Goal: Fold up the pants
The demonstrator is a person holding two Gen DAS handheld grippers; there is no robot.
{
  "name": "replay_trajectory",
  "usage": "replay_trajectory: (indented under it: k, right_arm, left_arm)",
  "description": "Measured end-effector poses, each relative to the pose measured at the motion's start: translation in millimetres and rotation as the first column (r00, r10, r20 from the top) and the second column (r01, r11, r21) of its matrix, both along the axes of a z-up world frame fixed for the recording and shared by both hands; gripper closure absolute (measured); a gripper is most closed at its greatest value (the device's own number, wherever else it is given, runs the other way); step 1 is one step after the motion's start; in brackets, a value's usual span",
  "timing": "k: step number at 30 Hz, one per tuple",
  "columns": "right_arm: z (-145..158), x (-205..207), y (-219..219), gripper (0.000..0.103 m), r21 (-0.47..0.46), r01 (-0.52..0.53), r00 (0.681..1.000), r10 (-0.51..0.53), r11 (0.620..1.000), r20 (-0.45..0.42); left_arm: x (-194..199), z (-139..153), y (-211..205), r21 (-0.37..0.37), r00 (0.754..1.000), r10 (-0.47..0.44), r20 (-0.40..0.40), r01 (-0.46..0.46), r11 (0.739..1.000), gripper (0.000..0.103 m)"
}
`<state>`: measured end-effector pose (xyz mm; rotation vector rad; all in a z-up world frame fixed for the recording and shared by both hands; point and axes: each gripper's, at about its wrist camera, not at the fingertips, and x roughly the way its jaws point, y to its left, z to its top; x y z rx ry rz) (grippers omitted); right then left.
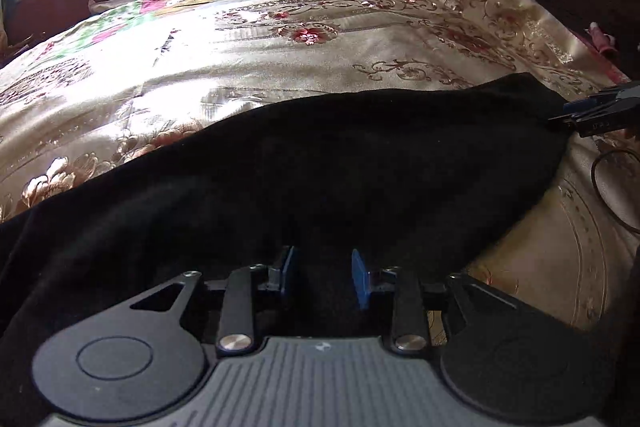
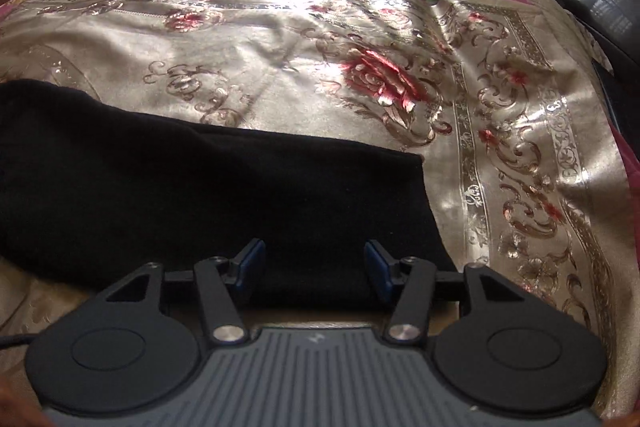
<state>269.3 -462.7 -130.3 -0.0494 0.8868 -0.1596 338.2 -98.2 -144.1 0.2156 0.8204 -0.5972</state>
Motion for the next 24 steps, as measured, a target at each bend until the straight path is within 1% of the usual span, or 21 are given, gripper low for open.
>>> replay_trajectory:
  k: [1, 2, 3, 4, 5, 7, 8, 9, 11, 12, 13, 15, 16, 18, 19, 20, 21, 22, 23, 24]
  right_arm:
    - [1, -3, -12, 0.046, 0.027, 0.034, 0.999, -0.034, 0.999, 0.000]
    - [6, -6, -22, 0.059, 0.067, 0.057, 0.998, -0.057, 0.996, -0.007]
    - [11, -6, -25, 0.067, 0.078, 0.078, 0.997, -0.076, 0.994, -0.022]
    - [19, -7, -23, 0.067, 0.072, 0.096, 0.995, -0.094, 0.993, -0.028]
    - [28, -9, -15, 0.057, 0.053, 0.100, 0.995, -0.099, 0.994, -0.014]
    - [40, -14, 4, 0.048, 0.058, 0.030, 0.999, -0.031, 0.998, 0.028]
    - [44, -15, 18, 0.039, 0.079, -0.010, 0.999, 0.007, 0.997, 0.038]
    - [45, -15, 30, 0.037, 0.091, -0.040, 0.999, 0.037, 0.995, 0.040]
    - [42, -12, 51, 0.037, 0.099, -0.085, 0.996, 0.082, 0.991, 0.031]
    - [37, -10, 61, 0.037, 0.108, -0.107, 0.994, 0.107, 0.988, 0.011]
    - [32, -9, 67, 0.037, 0.129, -0.116, 0.993, 0.117, 0.985, -0.004]
    - [21, -9, 69, 0.037, 0.185, -0.108, 0.992, 0.118, 0.977, -0.043]
    - [16, -9, 66, 0.037, 0.208, -0.091, 0.993, 0.105, 0.974, -0.060]
    - [6, -13, 55, 0.035, 0.267, -0.040, 0.995, 0.063, 0.963, -0.079]
    - [3, -17, 47, 0.035, 0.312, -0.018, 0.997, 0.040, 0.950, -0.066]
    - [3, -19, 41, 0.036, 0.334, -0.001, 0.998, 0.023, 0.942, -0.061]
    - [3, -21, 39, 0.037, 0.333, 0.011, 0.998, 0.012, 0.943, -0.065]
    - [4, -21, 40, 0.038, 0.302, 0.017, 0.997, 0.008, 0.953, -0.079]
    - [6, -21, 43, 0.038, 0.247, 0.021, 0.995, 0.003, 0.969, -0.098]
    - [8, -20, 48, 0.038, 0.194, 0.022, 0.993, 0.001, 0.981, -0.118]
  left_arm:
    - [-1, 0, 7, -0.011, 1.000, 0.018, -0.008, -0.018, 1.000, 0.056]
    - [0, 3, 12, -0.017, 0.999, 0.044, -0.023, -0.045, 0.999, 0.057]
    - [1, 8, 16, -0.024, 0.996, 0.072, -0.043, -0.073, 0.997, 0.057]
    - [2, 14, 19, -0.027, 0.994, 0.098, -0.055, -0.100, 0.995, 0.057]
    - [-1, 21, 23, -0.039, 0.992, 0.116, -0.048, -0.118, 0.992, 0.057]
    - [-11, 34, 32, -0.065, 0.993, 0.113, -0.013, -0.114, 0.991, 0.057]
    - [-14, 36, 36, -0.058, 0.993, 0.119, -0.002, -0.119, 0.991, 0.056]
    - [-15, 37, 41, -0.039, 0.991, 0.133, 0.003, -0.133, 0.990, 0.056]
    - [-15, 35, 59, -0.014, 0.983, 0.181, -0.007, -0.182, 0.983, 0.056]
    - [-15, 37, 70, -0.014, 0.978, 0.210, -0.007, -0.210, 0.978, 0.056]
    - [-16, 42, 92, -0.043, 0.965, 0.262, -0.001, -0.262, 0.964, 0.056]
    - [-15, 48, 131, -0.106, 0.943, 0.334, -0.014, -0.333, 0.937, 0.056]
    - [-14, 48, 152, -0.118, 0.929, 0.369, -0.026, -0.370, 0.922, 0.056]
    - [-14, 42, 182, -0.095, 0.912, 0.408, -0.037, -0.410, 0.907, 0.056]
    - [-15, 35, 198, -0.068, 0.902, 0.430, -0.038, -0.431, 0.900, 0.056]
    - [-16, 30, 210, -0.054, 0.898, 0.439, -0.036, -0.441, 0.896, 0.056]
    - [-17, 25, 221, -0.052, 0.896, 0.444, -0.032, -0.445, 0.894, 0.056]
    - [-19, 19, 236, -0.069, 0.892, 0.451, -0.037, -0.452, 0.889, 0.058]
    - [-20, 17, 246, -0.091, 0.888, 0.457, -0.051, -0.459, 0.884, 0.066]
    - [-20, 16, 255, -0.103, 0.880, 0.471, -0.066, -0.476, 0.874, 0.069]
